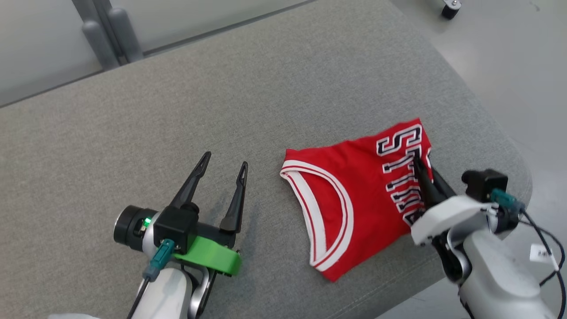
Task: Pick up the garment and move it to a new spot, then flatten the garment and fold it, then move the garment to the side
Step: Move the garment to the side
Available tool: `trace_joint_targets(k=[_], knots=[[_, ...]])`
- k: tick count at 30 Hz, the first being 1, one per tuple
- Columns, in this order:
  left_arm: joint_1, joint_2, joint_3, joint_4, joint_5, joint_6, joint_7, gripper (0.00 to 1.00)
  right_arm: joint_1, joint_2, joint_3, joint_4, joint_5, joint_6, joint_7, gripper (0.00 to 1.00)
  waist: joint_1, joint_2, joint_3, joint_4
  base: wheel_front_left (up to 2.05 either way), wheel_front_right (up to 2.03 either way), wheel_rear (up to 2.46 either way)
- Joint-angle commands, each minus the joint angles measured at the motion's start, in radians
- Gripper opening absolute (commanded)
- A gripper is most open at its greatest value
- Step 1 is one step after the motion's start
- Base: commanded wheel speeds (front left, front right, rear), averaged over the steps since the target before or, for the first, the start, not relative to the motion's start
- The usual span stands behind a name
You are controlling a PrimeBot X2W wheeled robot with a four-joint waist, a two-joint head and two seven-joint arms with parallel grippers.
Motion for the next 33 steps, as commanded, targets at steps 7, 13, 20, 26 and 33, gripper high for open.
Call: trace_joint_targets(k=[7,13,20,26,33], knots=[[-0.095,0.014,-0.009,-0.036,0.064,-0.013,0.0,1.0,-0.27,-0.037,-0.055,0.001,-0.054,-0.002,-0.002,0.0,0.0,-0.0001,0.274,0.144,0.0,0.0,0.0],[-0.144,0.02,-0.025,-0.058,0.083,-0.017,0.0,1.0,-0.456,-0.108,-0.222,0.086,-0.116,-0.002,-0.002,0.0,0.0,-0.0001,0.378,0.222,0.0,0.0,0.0],[-0.161,0.018,-0.024,-0.085,0.087,-0.012,0.0,1.0,-0.533,-0.225,-0.456,0.225,-0.264,-0.002,-0.002,0.0,0.0,-0.0001,0.416,0.272,0.0,0.0,0.0],[-0.153,0.018,-0.014,-0.094,0.086,-0.009,0.0,1.0,-0.526,-0.246,-0.624,0.294,-0.407,-0.002,-0.002,0.4,0.0,-0.0001,0.408,0.282,0.0,0.0,0.0],[-0.143,0.017,-0.003,-0.084,0.078,-0.007,0.001,1.0,-0.498,-0.207,-0.72,0.231,-0.517,-0.002,-0.002,1.0,0.0,-0.0001,0.371,0.284,0.0,0.0,0.0]])
